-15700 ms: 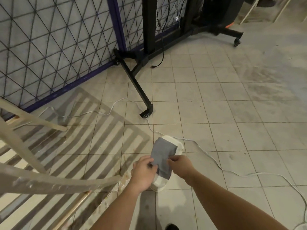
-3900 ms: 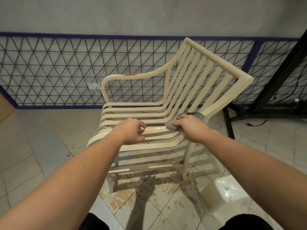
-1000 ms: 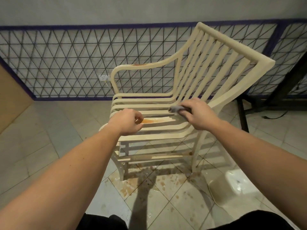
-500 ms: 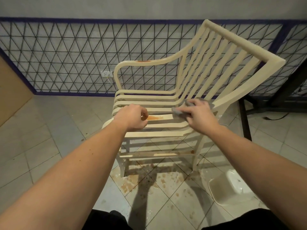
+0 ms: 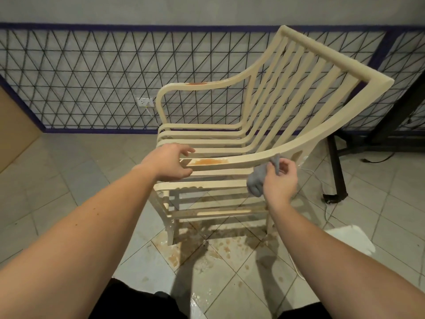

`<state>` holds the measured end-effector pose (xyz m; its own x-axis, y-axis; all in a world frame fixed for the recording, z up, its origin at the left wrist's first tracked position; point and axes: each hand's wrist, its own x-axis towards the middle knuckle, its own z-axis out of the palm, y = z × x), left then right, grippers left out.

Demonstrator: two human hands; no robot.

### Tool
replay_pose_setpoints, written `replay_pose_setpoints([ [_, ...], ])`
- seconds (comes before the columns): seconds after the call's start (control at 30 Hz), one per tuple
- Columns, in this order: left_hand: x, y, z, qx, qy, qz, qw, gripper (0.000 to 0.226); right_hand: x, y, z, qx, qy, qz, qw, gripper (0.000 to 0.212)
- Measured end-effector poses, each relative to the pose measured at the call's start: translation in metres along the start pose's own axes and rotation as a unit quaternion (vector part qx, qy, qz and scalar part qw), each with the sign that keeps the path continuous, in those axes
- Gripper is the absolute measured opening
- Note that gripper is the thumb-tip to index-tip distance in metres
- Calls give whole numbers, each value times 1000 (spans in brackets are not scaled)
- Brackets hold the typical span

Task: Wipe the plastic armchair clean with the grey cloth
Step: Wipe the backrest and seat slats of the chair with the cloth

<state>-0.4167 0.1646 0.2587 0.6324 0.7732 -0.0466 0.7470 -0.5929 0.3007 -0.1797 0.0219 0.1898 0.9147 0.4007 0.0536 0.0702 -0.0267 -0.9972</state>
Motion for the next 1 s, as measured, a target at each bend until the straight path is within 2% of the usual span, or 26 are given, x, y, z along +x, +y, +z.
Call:
replay_pose_setpoints([
  [0.2,-13,-19,-3,-24,-37,-53,998,56,-40,12,44,-19,-77,-2,997,13],
  [0.47,-15,-18,-2,-3,-35,-28,999,63,-104,9,97,-71,-236,-13,969,20],
  [0.6,-15,-20,0,1,-24,-17,1000,60,-101,8,85,-99,-295,-49,949,20],
  [0.7,-14,-21,6,8,-4,-8,1000,51,-82,-8,47,-137,-310,-155,928,20],
  [0.8,-13,-17,8,8,13,-7,1000,46,-37,-45,12,-191,-307,-328,873,24],
  [0.9,-11,-10,7,1,21,-9,1000,49,22,-75,1,-305,-333,-361,816,38],
  [0.93,-10,-6,6,2,20,-8,1000,49,39,-78,0,-374,-340,-379,775,40],
  [1.0,-7,1,7,15,16,-3,1000,40,64,-71,0,-522,-328,-429,660,36],
])
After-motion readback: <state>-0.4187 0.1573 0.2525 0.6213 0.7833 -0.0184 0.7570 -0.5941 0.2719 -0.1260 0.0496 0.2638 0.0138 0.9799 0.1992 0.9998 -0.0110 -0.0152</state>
